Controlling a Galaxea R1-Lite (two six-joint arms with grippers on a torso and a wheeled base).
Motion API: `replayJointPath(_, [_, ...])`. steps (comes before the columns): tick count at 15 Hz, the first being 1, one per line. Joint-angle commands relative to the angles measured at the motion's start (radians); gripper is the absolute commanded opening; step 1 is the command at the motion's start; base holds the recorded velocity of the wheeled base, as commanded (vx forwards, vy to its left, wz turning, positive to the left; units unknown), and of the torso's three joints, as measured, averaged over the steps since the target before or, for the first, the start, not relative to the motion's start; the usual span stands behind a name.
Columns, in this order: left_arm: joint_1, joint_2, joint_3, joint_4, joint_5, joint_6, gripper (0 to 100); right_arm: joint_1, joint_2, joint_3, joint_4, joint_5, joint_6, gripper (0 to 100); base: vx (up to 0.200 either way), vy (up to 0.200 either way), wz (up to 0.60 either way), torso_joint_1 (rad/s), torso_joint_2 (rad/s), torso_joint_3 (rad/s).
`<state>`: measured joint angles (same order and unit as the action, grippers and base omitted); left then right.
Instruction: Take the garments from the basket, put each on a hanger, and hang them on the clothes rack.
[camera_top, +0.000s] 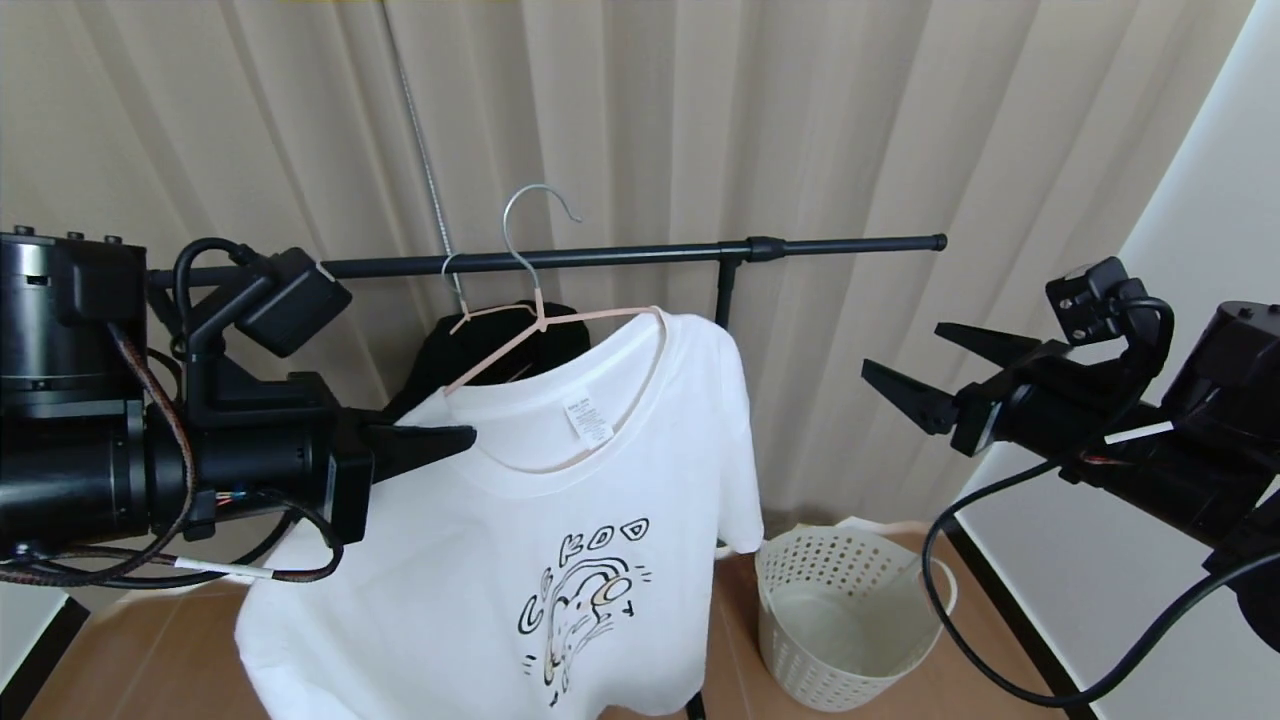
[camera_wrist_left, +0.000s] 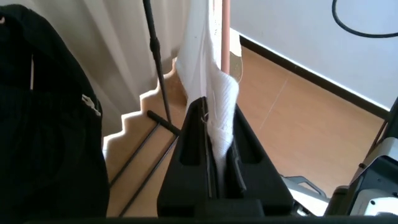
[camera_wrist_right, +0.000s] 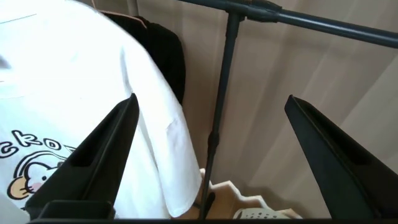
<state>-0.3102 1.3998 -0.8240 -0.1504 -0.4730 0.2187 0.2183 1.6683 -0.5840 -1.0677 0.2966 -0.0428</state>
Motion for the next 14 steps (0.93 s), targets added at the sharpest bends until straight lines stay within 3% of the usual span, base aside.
replayJointPath(1, [-0.001, 0.061, -0.007, -0.001, 0.06, -0.024, 0, 0.023, 0.014, -0.03, 0.012, -0.04, 0.0, 100, 0.0, 0.0, 0.0, 0.0, 0.0, 0.0])
replayJointPath(7, [-0.027, 0.223, -0.092, -0.072, 0.174, -0.107, 0, 0.023, 0.039, -0.036, 0.012, -0.056, 0.0, 100, 0.0, 0.0, 0.0, 0.0, 0.0, 0.0])
replayJointPath(9, [-0.056, 0.297, -0.158, -0.093, 0.258, -0.148, 0, 0.023, 0.039, -0.036, 0.012, -0.056, -0.002, 100, 0.0, 0.0, 0.0, 0.0, 0.0, 0.0])
replayJointPath(14, [-0.067, 0.435, -0.291, -0.097, 0.343, -0.205, 0, 0.023, 0.037, -0.037, 0.012, -0.056, -0.002, 100, 0.0, 0.0, 0.0, 0.0, 0.0, 0.0])
